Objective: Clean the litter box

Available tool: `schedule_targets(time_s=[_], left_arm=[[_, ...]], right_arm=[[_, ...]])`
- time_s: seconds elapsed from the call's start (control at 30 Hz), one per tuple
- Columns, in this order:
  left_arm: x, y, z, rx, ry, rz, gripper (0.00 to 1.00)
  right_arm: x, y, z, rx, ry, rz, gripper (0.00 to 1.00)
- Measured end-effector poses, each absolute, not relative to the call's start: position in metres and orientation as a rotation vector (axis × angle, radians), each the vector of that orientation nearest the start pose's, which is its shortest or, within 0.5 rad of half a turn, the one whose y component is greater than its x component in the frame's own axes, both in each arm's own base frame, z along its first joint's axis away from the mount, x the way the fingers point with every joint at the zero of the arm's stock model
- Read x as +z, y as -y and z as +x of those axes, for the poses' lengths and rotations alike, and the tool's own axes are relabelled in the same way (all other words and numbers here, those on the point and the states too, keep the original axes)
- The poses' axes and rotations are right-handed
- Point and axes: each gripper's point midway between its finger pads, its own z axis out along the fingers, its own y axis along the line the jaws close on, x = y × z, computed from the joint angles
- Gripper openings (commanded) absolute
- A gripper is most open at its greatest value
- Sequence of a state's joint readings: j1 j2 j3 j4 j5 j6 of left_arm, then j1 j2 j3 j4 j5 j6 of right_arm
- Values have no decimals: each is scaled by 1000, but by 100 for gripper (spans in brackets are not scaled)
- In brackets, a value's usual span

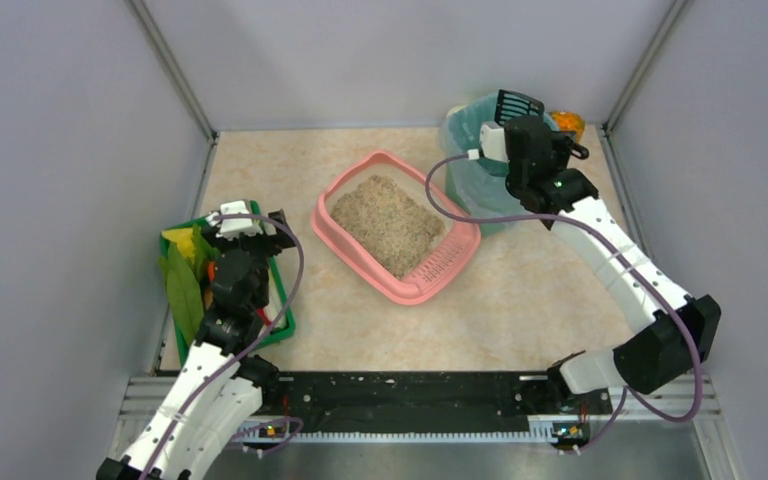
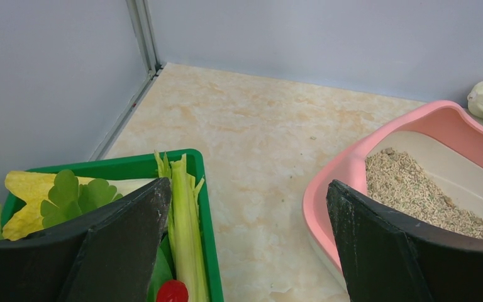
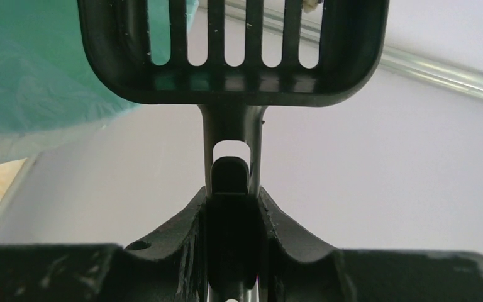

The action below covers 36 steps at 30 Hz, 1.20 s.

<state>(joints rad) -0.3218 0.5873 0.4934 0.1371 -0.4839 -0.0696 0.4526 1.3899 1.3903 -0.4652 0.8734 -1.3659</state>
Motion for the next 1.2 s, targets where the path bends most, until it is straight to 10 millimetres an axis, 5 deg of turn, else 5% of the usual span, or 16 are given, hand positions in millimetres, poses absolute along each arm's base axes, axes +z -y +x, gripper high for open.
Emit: schedule_targets(time_s=[0.43, 0.67, 0.97, 1.2], left_arm=[[251, 17, 296, 55, -1574, -190, 98], [270, 30, 303, 11, -1608, -150, 98], [330, 61, 314, -169, -1564, -101, 97], [350, 95, 318, -356, -1580, -36, 93]], right_arm=[[389, -27, 377, -997, -1845, -863, 0], [407, -88, 371, -428, -1808, -737, 0], [362, -184, 348, 137, -1882, -815, 0], [294, -213, 331, 258, -2028, -907, 0]])
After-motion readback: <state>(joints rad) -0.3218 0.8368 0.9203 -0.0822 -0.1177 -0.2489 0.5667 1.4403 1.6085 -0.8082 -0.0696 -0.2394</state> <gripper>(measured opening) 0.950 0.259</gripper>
